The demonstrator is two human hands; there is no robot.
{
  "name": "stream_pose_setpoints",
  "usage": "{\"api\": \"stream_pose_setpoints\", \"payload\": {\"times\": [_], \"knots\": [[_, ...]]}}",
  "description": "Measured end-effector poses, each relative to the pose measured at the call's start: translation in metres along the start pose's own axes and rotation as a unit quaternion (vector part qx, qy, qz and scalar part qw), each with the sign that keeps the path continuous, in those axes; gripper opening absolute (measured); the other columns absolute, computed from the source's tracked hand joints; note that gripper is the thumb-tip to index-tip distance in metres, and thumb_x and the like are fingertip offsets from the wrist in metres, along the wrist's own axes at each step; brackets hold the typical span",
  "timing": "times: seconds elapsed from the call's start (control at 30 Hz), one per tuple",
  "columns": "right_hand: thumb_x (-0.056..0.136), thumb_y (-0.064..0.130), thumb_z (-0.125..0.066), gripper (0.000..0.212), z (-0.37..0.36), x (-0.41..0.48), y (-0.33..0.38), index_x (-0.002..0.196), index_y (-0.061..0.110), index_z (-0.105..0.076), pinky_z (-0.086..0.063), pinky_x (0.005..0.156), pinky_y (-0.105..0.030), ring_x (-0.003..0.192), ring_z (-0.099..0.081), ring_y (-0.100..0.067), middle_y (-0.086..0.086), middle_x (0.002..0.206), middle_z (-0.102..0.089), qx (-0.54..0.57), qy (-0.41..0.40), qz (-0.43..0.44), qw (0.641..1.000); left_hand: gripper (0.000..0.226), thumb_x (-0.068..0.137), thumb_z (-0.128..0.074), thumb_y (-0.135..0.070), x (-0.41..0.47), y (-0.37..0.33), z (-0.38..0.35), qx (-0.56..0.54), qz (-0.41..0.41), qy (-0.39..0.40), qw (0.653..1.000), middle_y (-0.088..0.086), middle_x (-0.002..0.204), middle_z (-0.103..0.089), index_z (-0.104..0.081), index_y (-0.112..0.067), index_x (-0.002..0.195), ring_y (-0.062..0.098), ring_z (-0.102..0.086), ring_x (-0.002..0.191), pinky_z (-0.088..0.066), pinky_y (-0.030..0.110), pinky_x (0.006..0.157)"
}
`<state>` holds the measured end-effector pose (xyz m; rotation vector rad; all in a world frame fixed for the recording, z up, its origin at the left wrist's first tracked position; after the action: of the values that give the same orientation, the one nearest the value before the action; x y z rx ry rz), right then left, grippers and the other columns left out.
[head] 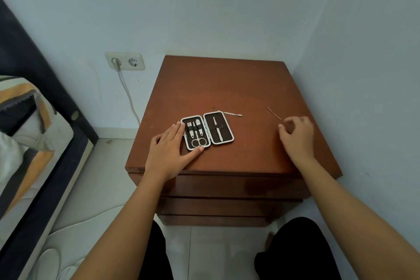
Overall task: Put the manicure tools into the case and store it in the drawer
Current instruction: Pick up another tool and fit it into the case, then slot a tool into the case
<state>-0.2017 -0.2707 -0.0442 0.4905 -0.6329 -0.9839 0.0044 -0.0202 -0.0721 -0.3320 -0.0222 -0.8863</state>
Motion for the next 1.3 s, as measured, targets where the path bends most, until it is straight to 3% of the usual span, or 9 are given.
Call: {"api": "stream_pose_setpoints", "payload": {"times": [0.13,0.43,0.63,0.77,0.93,1.0,1.13,1.3], "knots": [[0.081,0.028,-0.066,0.023,0.01,-0.01,-0.019,0.093,0.009,-0.062,-0.044,0.092,-0.042,0.107,-0.048,-0.032,-0.016,0.107,-0.053,-0.002,-0.006,-0.034,0.999,0.095,0.074,-0.017,-0.081,0.001,0.001,-0.001,0.001,-0.001,-0.003,1.0,-0.004,0.157,-0.02,-0.018,-0.023,0.149,0.009,-0.017,0.143,-0.014,0.034,0.11],[0.082,0.017,-0.065,0.01,0.006,-0.003,-0.01,0.079,0.008,-0.068,-0.041,0.088,-0.037,0.102,-0.051,-0.038,-0.022,0.105,-0.055,-0.012,0.036,-0.092,0.995,0.09,0.078,-0.024,-0.078,0.0,-0.001,0.0,0.005,0.0,-0.004,1.0,-0.003,0.157,-0.021,-0.019,-0.023,0.149,0.012,-0.019,0.143,-0.015,0.035,0.111],[0.087,0.014,-0.059,0.011,0.002,-0.004,-0.008,0.083,0.005,-0.063,-0.042,0.087,-0.041,0.1,-0.052,-0.036,-0.02,0.104,-0.056,-0.025,0.056,-0.062,0.996,0.09,0.078,-0.025,-0.078,0.0,-0.001,0.0,0.005,-0.001,-0.005,1.0,-0.003,0.157,-0.021,-0.019,-0.023,0.149,0.012,-0.019,0.143,-0.015,0.035,0.11],[0.089,0.012,-0.056,0.009,-0.002,-0.011,0.001,0.084,0.005,-0.059,-0.039,0.074,-0.031,0.09,-0.055,-0.029,-0.009,0.088,-0.056,-0.01,0.07,-0.023,0.997,0.092,0.076,-0.02,-0.08,0.0,0.0,0.0,0.01,-0.002,-0.005,1.0,-0.003,0.157,-0.021,-0.019,-0.023,0.149,0.011,-0.019,0.143,-0.015,0.034,0.11],[0.083,0.011,-0.065,0.003,-0.024,-0.028,0.047,0.081,0.012,-0.064,-0.036,0.056,-0.013,0.068,-0.051,-0.014,0.002,0.069,-0.056,0.137,0.107,0.004,0.985,0.094,0.075,-0.019,-0.081,0.001,-0.001,-0.001,0.006,-0.001,-0.006,1.0,-0.004,0.157,-0.021,-0.019,-0.023,0.149,0.01,-0.019,0.143,-0.016,0.034,0.109],[0.081,0.012,-0.066,0.002,-0.039,-0.036,0.07,0.08,0.013,-0.066,-0.037,0.056,-0.007,0.061,-0.049,-0.008,0.007,0.064,-0.054,0.164,0.129,0.017,0.978,0.094,0.075,-0.018,-0.081,0.0,-0.001,0.0,0.004,-0.002,-0.005,1.0,-0.004,0.157,-0.02,-0.018,-0.023,0.149,0.01,-0.018,0.143,-0.015,0.034,0.109],[0.08,0.014,-0.068,0.004,-0.065,-0.046,0.098,0.078,0.012,-0.07,-0.039,0.057,-0.008,0.059,-0.051,-0.006,0.002,0.067,-0.061,0.156,0.167,0.042,0.973,0.094,0.075,-0.018,-0.08,-0.001,-0.001,0.0,0.004,0.001,-0.005,1.0,-0.003,0.157,-0.02,-0.018,-0.023,0.149,0.01,-0.018,0.143,-0.015,0.033,0.109],[0.08,0.018,-0.069,0.008,-0.072,-0.047,0.101,0.082,0.012,-0.074,-0.038,0.053,-0.001,0.058,-0.052,-0.001,0.0,0.072,-0.063,0.116,0.155,0.043,0.98,0.093,0.076,-0.019,-0.08,0.001,0.001,-0.002,0.011,-0.001,-0.003,1.0,-0.004,0.157,-0.02,-0.017,-0.023,0.149,0.01,-0.017,0.143,-0.015,0.033,0.109]]}}
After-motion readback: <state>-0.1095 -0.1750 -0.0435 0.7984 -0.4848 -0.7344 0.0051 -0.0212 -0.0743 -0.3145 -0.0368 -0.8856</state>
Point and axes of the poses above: each hand's wrist, its own x-axis towards the middle knuckle, its own z-axis out of the back of the hand, y = z × x, the point moved 2 cm from there along x, towards the middle knuckle
